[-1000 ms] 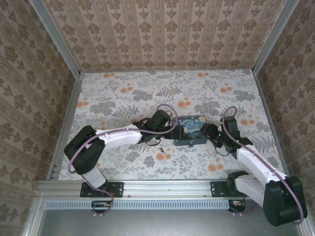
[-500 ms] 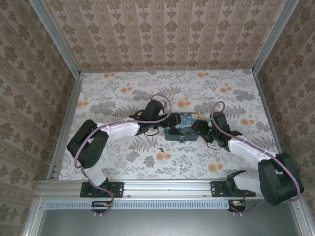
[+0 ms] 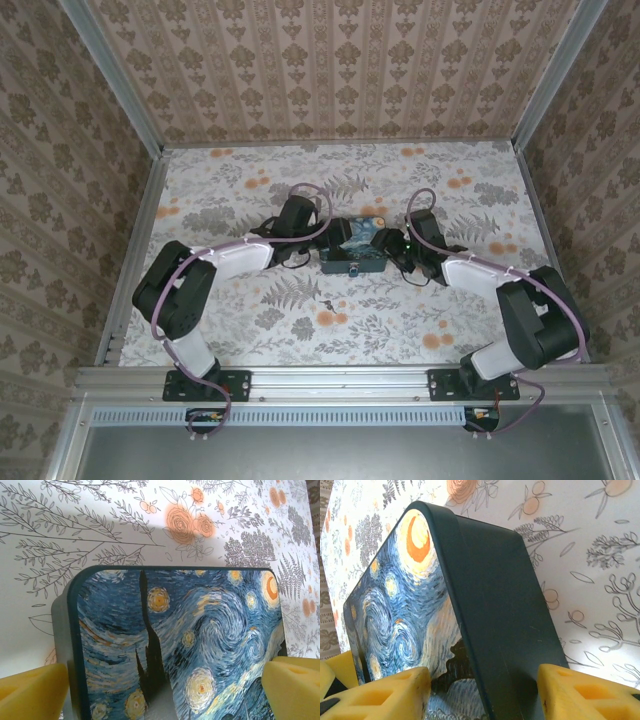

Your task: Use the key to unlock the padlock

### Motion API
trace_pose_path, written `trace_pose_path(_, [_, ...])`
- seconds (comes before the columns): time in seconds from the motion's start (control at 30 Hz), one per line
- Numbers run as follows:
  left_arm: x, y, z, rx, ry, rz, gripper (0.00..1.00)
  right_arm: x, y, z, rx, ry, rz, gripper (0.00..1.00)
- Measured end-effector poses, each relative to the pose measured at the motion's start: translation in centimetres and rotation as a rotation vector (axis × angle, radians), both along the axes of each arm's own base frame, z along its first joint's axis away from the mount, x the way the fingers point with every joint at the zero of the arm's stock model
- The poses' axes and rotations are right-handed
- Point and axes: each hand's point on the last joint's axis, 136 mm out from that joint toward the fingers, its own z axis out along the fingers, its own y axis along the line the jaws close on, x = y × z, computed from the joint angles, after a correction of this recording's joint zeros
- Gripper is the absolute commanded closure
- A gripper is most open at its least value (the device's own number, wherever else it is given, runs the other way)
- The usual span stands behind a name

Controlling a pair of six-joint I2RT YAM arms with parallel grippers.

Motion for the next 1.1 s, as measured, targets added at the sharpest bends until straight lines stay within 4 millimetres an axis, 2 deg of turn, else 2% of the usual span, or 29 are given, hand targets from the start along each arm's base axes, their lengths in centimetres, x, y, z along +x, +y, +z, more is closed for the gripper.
trace_pose_path(0.13, [0.5,0.4,0.1,-0.014,0.002,0.006,0.0,0.2,0.1,0.0,-0.008,-0.001,0.003,0.23])
trace_pose_path(0.2, [1.0,0.8,0.2,-0.024,0.001,0.015,0.0,0.1,-0.3,0.3,-0.026,-0.005,-0.006,0.21])
trace_pose_path(0.27, [1.6,1.6,0.2,-0.027,0.001,0.032,0.0,-0.2,-0.9,1.3,-0.042,-0.03,-0.014,0.2])
trace_pose_path(0.37, [2.3,3.5,-0.4,-0.012,0.005,0.067,0.0,-1.1,-1.6,3.9,-0.053,-0.097,-0.009,0.23])
trace_pose_path(0.47, [2.2,5.8,-0.6,0.005,0.013,0.097,0.0,-2.3,-1.9,6.0,-0.067,-0.158,0.023,0.29])
trace_pose_path(0.53, [1.6,7.3,0.2,0.012,0.004,0.109,0.0,-3.5,-1.6,6.6,-0.084,-0.179,0.07,0.3])
trace_pose_path(0.6, [0.7,8.2,1.8,0.008,-0.03,0.113,0.0,-4.9,-0.6,6.8,-0.105,-0.188,0.147,0.3])
trace_pose_path(0.7, [-1.0,9.3,5.0,-0.017,-0.103,0.11,0.0,-7.6,2.1,6.3,-0.137,-0.191,0.308,0.32])
trace_pose_path(0.8, [-2.6,10.7,7.2,-0.034,-0.16,0.124,0.0,-10.6,5.0,4.9,-0.194,-0.165,0.489,0.34])
trace_pose_path(0.93, [-5.0,12.6,7.2,-0.017,-0.172,0.15,0.0,-12.9,8.5,2.9,-0.288,-0.138,0.682,0.4])
trace_pose_path(1.1, [-6.8,14.6,6.1,0.017,-0.133,0.183,0.0,-13.5,11.3,0.7,-0.395,-0.121,0.82,0.41])
